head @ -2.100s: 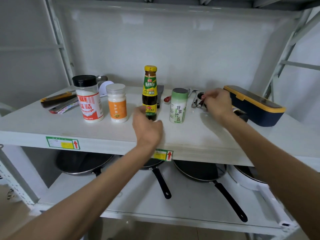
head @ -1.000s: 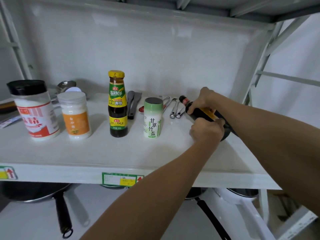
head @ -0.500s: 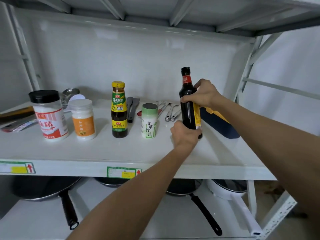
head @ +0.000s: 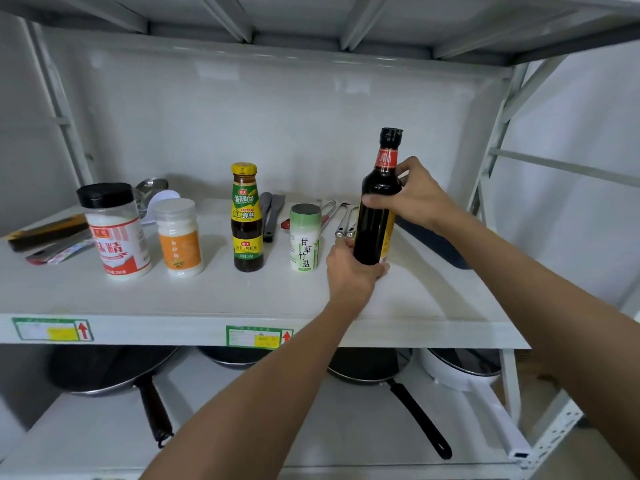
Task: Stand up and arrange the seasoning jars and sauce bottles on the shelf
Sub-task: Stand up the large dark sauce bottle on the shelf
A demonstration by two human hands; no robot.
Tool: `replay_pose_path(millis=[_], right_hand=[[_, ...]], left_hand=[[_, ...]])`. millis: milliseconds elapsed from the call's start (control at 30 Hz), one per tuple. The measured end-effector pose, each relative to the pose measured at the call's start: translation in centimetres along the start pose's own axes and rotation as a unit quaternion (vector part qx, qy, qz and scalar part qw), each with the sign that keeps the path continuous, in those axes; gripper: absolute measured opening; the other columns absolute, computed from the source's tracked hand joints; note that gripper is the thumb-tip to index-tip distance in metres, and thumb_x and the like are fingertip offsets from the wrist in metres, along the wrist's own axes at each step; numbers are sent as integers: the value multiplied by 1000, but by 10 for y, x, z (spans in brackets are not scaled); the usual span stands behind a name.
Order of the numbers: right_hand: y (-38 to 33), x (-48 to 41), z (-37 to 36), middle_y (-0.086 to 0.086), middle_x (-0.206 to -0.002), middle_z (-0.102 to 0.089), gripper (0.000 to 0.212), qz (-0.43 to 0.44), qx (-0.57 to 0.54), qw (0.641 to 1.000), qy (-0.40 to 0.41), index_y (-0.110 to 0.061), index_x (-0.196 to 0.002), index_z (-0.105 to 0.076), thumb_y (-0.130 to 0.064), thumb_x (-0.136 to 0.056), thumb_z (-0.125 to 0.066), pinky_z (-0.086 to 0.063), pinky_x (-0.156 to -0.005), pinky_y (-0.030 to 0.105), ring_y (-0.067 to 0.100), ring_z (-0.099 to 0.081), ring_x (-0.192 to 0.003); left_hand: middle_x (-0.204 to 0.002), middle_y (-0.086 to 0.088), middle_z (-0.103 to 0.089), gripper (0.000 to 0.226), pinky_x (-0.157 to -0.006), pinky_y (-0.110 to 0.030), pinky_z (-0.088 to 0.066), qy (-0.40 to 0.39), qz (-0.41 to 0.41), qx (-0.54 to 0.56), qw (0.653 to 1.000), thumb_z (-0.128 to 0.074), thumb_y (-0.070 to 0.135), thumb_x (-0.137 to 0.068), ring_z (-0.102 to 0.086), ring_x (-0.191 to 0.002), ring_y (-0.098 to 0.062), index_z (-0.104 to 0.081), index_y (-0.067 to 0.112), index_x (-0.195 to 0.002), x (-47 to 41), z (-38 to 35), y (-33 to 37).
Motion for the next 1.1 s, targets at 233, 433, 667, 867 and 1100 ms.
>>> replay_pose_path(millis=[233, 433, 667, 867, 1100], right_hand=[[-11, -4, 8, 8, -108, -63, 50, 3, -10, 996, 84, -14, -97, -54, -47, -72, -81, -47, -67, 26, 21, -62, -97], [-10, -5, 13, -3, -82, -61, 26, -13, -36, 997, 60, -19, -75, -57, -28, -78, -81, -42, -55, 16, 6, -58, -71], [-4, -11, 16, 7, -99, -66, 33, -23, -52, 998, 17, -6, -111, -64, -19, -83, -76, -49, -76, 22, 18, -65, -93], [-5, -16, 24, 9, -116, -69, 28, -34, -44, 996, -71, -6, -119, -64, -6, -91, -64, -50, -97, 30, 19, -64, -110], [-32, -24, 25, 8, -106, -68, 47, -32, -46, 997, -50, -5, -103, -62, -40, -77, -79, -56, -85, 37, 22, -66, -98]], left_hand=[[-104, 0, -65, 57, -81, -34, -59, -25, 9, -12, 1000, -88, 30, -63, -66, -91, -18, -56, 15, -108, -3, -1, -6], [-104, 0, -67, 51, -85, -33, -57, -31, 16, -11, 999, -85, 23, -71, -66, -93, -17, -58, 12, -112, -4, 1, -7], [-112, 0, -64, 52, -86, -29, -53, -54, -13, -51, 997, -77, 23, -80, -58, -94, -15, -56, 11, -126, -3, 1, -5], [-115, -2, -67, 47, -92, -36, -53, -44, 2, -28, 999, -73, 23, -83, -64, -103, -19, -56, 13, -125, -3, 0, -7], [-103, -3, -67, 46, -87, -41, -57, -34, 35, 14, 999, -83, 20, -72, -67, -94, -20, -55, 14, -107, -8, -1, -12]])
Point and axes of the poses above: each hand's wrist, its own x-axis away from the middle knuckle, its own z-axis out of the back of the hand, y = z × x, the point moved 4 cm from there along -x, towards the middle knuckle
